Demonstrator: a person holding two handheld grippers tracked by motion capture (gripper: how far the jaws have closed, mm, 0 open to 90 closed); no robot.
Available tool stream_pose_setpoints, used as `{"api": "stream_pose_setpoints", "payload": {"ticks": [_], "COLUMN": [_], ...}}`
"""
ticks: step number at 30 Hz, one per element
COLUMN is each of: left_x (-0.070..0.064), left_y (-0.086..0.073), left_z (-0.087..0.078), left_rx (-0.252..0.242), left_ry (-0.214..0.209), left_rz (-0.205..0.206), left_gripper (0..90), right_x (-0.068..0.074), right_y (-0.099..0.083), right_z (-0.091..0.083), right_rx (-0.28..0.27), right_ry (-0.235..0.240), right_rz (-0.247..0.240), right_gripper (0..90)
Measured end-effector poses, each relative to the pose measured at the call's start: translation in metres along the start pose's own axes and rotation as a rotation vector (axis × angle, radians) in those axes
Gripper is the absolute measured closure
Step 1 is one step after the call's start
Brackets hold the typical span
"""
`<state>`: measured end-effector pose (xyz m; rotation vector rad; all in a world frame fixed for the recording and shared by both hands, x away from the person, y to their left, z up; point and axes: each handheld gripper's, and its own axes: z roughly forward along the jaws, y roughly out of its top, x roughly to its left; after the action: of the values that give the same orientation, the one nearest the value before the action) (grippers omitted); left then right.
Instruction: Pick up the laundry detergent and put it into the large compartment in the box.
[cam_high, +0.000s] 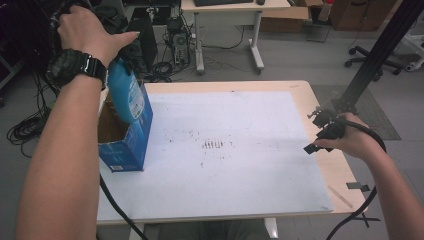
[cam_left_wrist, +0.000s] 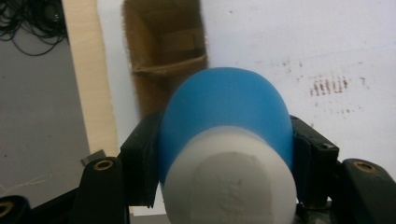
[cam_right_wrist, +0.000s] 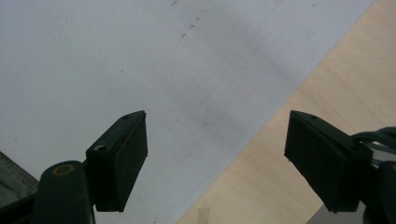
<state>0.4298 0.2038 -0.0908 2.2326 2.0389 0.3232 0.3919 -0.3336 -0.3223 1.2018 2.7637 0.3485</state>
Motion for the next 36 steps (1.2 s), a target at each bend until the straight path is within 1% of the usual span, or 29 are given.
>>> {"api": "stream_pose_setpoints", "payload": {"ticks": [3, 4, 5, 7, 13, 17, 21, 30, 36], "left_x": [0.008, 0.008, 0.014, 0.018, 0.028, 0.030, 0.032, 0.031, 0.032], "left_y": [-0.001, -0.001, -0.002, -0.003, -0.006, -0.006, -0.006, -0.006, -0.006], "left_z": [0.002, 0.002, 0.003, 0.004, 0.009, 0.012, 0.015, 0.023, 0.038], "left_rx": [0.001, 0.001, 0.001, 0.003, 0.013, 0.017, 0.021, 0.031, 0.050], "left_ry": [0.013, 0.013, 0.015, 0.021, 0.038, 0.044, 0.034, 0.039, 0.029], "left_rz": [-0.027, -0.027, -0.041, -0.055, -0.072, -0.077, -0.074, -0.068, -0.074], "left_gripper": [37.8, 37.8, 37.8, 37.8, 37.8, 37.8, 37.8, 37.8, 37.7], "right_x": [0.000, 0.000, 0.000, -0.001, 0.000, 0.000, 0.000, 0.000, 0.000], "right_y": [0.000, 0.000, 0.000, 0.001, 0.002, 0.002, 0.002, 0.001, 0.001], "right_z": [0.001, 0.001, 0.001, 0.001, 0.001, 0.002, 0.001, 0.001, 0.002], "right_rx": [0.005, 0.005, 0.005, 0.008, 0.006, 0.009, 0.008, 0.010, 0.012], "right_ry": [0.001, 0.001, 0.002, 0.002, 0.001, 0.001, 0.001, 0.000, 0.001], "right_rz": [0.003, 0.003, 0.004, 0.007, 0.005, 0.005, 0.006, 0.007, 0.006], "right_gripper": [21.0, 21.0, 21.0, 21.0, 21.0, 21.0, 21.0, 21.0, 21.0]}}
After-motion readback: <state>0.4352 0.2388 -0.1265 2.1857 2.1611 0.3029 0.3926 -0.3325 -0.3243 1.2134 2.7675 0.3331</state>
